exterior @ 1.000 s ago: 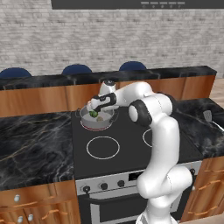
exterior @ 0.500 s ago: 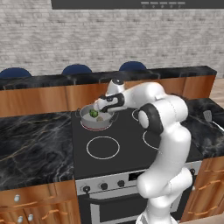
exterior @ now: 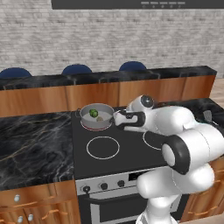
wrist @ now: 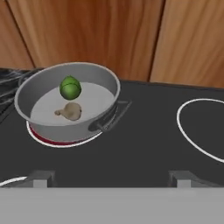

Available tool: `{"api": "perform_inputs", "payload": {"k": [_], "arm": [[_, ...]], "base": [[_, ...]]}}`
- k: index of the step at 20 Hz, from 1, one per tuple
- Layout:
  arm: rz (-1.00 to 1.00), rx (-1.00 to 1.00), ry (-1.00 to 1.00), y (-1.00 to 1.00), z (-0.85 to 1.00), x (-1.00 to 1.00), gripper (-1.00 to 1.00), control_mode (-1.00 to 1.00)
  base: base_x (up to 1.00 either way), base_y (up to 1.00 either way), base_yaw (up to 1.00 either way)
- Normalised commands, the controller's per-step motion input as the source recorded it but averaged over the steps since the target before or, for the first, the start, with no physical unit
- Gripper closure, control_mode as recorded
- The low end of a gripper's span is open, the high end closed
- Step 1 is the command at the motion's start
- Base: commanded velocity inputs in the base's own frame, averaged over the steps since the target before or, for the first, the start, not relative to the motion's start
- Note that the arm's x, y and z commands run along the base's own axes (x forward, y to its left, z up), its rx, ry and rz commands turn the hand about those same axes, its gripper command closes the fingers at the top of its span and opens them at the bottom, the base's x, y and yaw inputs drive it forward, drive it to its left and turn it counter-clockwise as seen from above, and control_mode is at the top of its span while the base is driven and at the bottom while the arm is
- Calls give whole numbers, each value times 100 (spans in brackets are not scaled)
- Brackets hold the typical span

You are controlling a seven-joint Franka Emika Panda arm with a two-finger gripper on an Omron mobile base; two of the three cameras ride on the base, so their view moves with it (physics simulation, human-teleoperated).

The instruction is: Put the avocado and garlic in the pot. Retrieve the spatula and lightly stir the vegetables in the pot.

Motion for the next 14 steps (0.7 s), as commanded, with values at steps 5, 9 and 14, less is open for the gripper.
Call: {"api": "perform_inputs", "payload": {"k": [5, 9, 14], "arm": [[8, -2, -13, -97, 71, -65, -100, -100], [2, -10, -2, -97, 61, -39, -100, -100], [0, -21, 6, -100, 47, -5, -100, -100]], "base": [[0, 0, 0], [0, 0, 0], [0, 0, 0]]}}
